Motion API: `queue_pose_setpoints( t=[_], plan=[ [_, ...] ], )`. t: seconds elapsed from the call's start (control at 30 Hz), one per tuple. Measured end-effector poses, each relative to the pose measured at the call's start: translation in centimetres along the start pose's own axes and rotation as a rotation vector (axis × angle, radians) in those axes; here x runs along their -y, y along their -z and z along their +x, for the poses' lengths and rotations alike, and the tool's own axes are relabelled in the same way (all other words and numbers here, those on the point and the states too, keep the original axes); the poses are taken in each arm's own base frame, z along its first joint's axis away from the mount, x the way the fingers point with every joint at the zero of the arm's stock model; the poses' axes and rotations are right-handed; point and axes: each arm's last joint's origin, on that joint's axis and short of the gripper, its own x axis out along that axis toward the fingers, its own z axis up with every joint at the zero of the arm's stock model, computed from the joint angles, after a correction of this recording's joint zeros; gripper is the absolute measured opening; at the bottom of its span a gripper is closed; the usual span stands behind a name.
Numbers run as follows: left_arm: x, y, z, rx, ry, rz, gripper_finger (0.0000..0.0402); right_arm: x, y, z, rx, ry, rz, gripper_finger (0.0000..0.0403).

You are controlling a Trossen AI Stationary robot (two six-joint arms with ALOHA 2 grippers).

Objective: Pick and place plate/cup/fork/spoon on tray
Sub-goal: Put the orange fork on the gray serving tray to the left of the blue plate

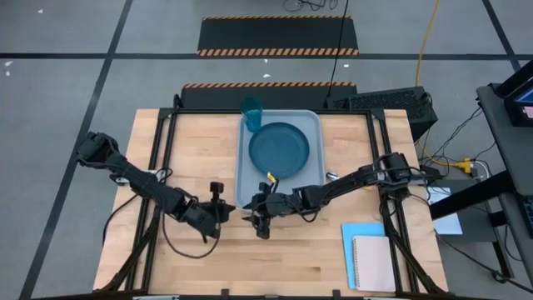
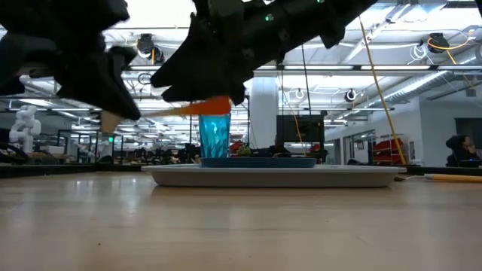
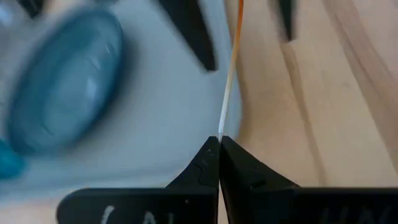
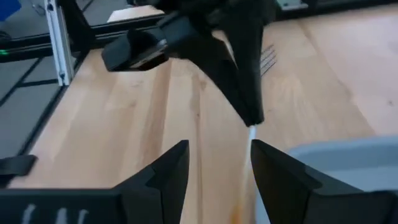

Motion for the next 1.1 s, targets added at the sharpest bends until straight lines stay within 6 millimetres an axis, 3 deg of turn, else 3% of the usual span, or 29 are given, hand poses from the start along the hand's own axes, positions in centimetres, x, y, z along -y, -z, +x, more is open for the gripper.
queue_pose_setpoints(
  t=[0.13,0.4,0.93,1.1],
  plan=[
    [0.3,-1.1,-0.4,0.103,-0.099,0.212,0.0002,-0.3,-1.7,-1.5,0.040,-0.004,0.018,0.0167],
    [-0.7,-2.8,-0.5,0.181,-0.271,0.443,0.0003,-0.1,-2.3,-2.7,0.029,0.087,0.091,0.0167],
    [-1.4,-2.4,0.0,0.116,-0.304,0.460,0.0004,1.6,-1.7,-2.5,-0.055,0.144,0.089,0.0166],
    [-1.2,-2.2,0.0,0.107,-0.294,0.450,0.0003,1.7,-1.8,-2.5,-0.051,0.146,0.091,0.0143]
  ],
)
